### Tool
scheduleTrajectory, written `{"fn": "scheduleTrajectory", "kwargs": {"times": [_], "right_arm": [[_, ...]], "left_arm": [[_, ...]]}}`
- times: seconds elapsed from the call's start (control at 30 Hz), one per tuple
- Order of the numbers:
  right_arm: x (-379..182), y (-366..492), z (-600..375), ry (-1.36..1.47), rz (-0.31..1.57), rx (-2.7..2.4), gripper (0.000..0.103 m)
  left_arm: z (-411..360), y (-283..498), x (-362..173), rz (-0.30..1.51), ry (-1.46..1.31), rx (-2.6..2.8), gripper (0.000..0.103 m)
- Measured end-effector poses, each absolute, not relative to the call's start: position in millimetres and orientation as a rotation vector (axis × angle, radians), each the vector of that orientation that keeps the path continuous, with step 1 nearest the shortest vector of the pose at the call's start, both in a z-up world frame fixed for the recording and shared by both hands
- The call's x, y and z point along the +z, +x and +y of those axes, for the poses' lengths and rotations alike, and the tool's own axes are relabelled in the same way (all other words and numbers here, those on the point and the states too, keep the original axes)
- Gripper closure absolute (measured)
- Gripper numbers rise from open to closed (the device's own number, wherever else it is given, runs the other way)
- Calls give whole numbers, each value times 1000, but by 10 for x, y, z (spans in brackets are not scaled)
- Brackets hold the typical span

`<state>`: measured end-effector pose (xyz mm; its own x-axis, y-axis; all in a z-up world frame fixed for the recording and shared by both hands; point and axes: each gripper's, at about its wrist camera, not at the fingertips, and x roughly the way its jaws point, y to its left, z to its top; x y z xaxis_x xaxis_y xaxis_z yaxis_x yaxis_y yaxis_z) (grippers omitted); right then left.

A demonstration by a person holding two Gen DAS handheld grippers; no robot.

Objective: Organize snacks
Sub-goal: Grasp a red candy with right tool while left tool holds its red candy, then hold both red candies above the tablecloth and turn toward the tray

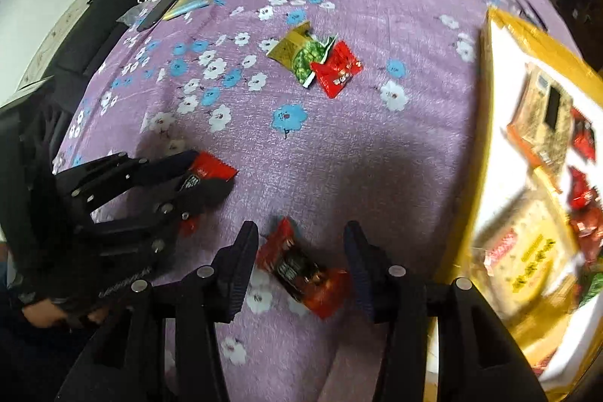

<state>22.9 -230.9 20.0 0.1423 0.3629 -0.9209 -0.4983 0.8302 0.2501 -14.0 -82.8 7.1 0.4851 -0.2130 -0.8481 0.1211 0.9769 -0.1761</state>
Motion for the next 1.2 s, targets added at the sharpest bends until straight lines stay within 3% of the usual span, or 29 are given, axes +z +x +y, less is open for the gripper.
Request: {"fn": "scheduleTrajectory", "kwargs": {"times": [0.13,0.27,1.2], "right_arm": [[154,16,-2318,-164,1295,619,61],[151,-106,-2264,-229,1280,539,77],[528,-344,-2646,-11,1164,337,79]], "left_arm": [[-832,-122,72,1052,-87,-215,66],[-833,-105,73,1055,-81,-224,66],[-1004,-98,152,1034,-56,-353,66]]}}
